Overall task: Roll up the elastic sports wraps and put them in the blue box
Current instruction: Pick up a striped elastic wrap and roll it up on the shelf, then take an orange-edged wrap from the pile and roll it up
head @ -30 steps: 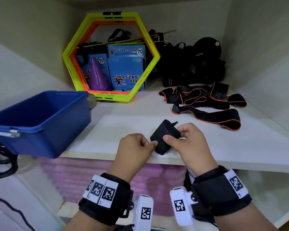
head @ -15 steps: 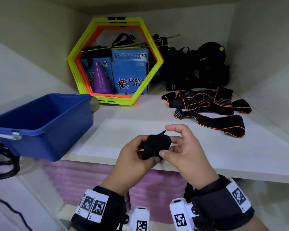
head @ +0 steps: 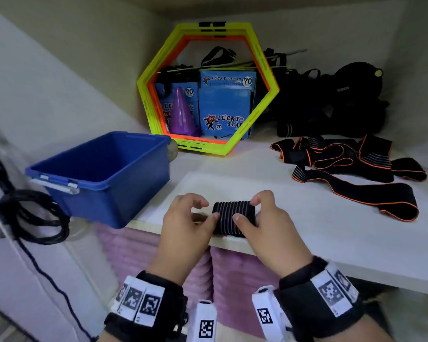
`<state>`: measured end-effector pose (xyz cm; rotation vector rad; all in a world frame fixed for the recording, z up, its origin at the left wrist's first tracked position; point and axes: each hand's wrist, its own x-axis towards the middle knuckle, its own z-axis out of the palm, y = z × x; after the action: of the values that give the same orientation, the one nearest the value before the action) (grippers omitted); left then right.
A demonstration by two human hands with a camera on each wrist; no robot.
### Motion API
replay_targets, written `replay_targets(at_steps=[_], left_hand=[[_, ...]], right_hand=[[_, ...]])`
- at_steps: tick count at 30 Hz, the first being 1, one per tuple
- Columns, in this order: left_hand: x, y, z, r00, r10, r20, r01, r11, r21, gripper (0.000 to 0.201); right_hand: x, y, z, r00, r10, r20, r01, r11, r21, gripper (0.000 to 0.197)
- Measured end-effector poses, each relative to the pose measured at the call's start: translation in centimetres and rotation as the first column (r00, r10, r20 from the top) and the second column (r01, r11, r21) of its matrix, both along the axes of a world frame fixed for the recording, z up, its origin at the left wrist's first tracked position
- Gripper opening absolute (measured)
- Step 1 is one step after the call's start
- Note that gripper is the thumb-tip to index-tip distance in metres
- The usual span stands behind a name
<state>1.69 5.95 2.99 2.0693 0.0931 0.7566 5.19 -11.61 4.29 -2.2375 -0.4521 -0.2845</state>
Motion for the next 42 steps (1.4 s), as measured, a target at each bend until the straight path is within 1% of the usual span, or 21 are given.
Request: replay_targets(at_steps=[1,2,3,5,7,9,12,15,19,22,24,26,28,31,33,35,37,39,42], left_hand=[[-0.2,0.2,-0.2,0.999,0.013,0.046,-0.019,0.991,0.131,0.018],[-0.5,0.4,-0.4,0.997,-0.001,0.078,-0.017,0.974,0.228,0.012],[-0.7,0.7,-0.7,0.996,-0.019,0.088,-0.008,0.955,0.297,0.009],[-1.1,1.6,-1.0,0.997,-0.001,0.081,-0.029,0.93,0.365,0.016],[-1.4,3.0,-1.3,0.996,0.065,0.067,-0.086,0.914,0.395,0.024],[-1.7,4.5,-1.3,0.99,0.129,0.054,-0.14,0.899,0.416,0.026],[-2.1,6.6,-1.3,0.981,0.194,0.033,-0.188,0.874,0.448,0.03],[-2.2,8.3,-1.4,0.982,0.187,0.026,-0.176,0.861,0.476,0.033],[-1.8,9.5,-1.4,0.991,0.131,-0.005,-0.112,0.869,0.482,0.041],[-2.1,9.1,-0.6,0.99,0.123,-0.069,-0.079,0.888,0.452,0.051],[-2.6,8.8,0.5,0.984,0.156,-0.087,-0.104,0.896,0.432,0.051],[-2.7,8.2,2.1,0.98,0.167,-0.107,-0.102,0.889,0.447,0.044],[-2.4,7.1,4.2,0.984,0.114,-0.134,-0.037,0.879,0.475,0.036],[-0.4,3.8,7.7,0.988,-0.027,-0.151,0.099,0.866,0.491,0.03],[1.9,0.7,9.7,0.981,-0.111,-0.162,0.181,0.828,0.53,0.022],[5.0,-2.6,11.2,0.969,-0.177,-0.174,0.244,0.801,0.547,0.014],[8.5,-5.6,12.0,0.943,-0.216,-0.252,0.321,0.788,0.525,0.014],[11.9,-8.3,12.2,0.915,-0.234,-0.33,0.383,0.764,0.52,0.017],[16.2,-11.9,12.0,0.898,-0.237,-0.371,0.422,0.702,0.574,0.019]], right_hand=[[0.2,0.5,0.1,1.0,-0.004,0.007,0.004,0.999,-0.037,0.033],[0.4,1.1,0.3,1.0,-0.01,0.014,0.011,0.997,-0.072,0.031],[0.5,1.7,0.4,1.0,-0.02,0.021,0.022,0.995,-0.099,0.029],[0.7,2.9,0.8,0.999,-0.031,0.016,0.033,0.994,-0.1,0.026],[0.9,4.3,0.9,1.0,-0.011,-0.004,0.01,0.997,-0.08,0.024],[0.9,6.0,1.0,0.999,0.03,-0.04,-0.033,0.997,-0.072,0.024],[0.6,8.6,0.9,0.995,0.081,-0.065,-0.086,0.993,-0.078,0.032],[0.4,10.6,0.8,0.992,0.1,-0.072,-0.105,0.992,-0.064,0.038],[0.5,11.5,0.5,0.991,0.093,-0.099,-0.097,0.994,-0.041,0.044],[0.6,10.6,0.7,0.974,0.143,-0.174,-0.137,0.989,0.047,0.057],[0.8,9.3,1.4,0.951,0.197,-0.237,-0.183,0.98,0.08,0.065],[1.2,7.1,2.6,0.942,0.209,-0.261,-0.203,0.978,0.052,0.067],[1.8,4.5,4.1,0.942,0.194,-0.273,-0.2,0.98,0.009,0.064],[3.0,-0.4,6.5,0.944,0.141,-0.297,-0.171,0.982,-0.077,0.056],[4.4,-4.0,7.6,0.94,0.074,-0.334,-0.124,0.984,-0.13,0.054],[6.7,-8.2,8.3,0.917,0.004,-0.399,-0.062,0.989,-0.132,0.053],[9.3,-12.7,8.7,0.862,-0.042,-0.505,-0.001,0.996,-0.084,0.046],[11.9,-17.3,9.3,0.808,-0.114,-0.577,0.073,0.993,-0.095,0.046],[15.2,-22.9,10.3,0.792,-0.263,-0.551,0.212,0.965,-0.157,0.03]])
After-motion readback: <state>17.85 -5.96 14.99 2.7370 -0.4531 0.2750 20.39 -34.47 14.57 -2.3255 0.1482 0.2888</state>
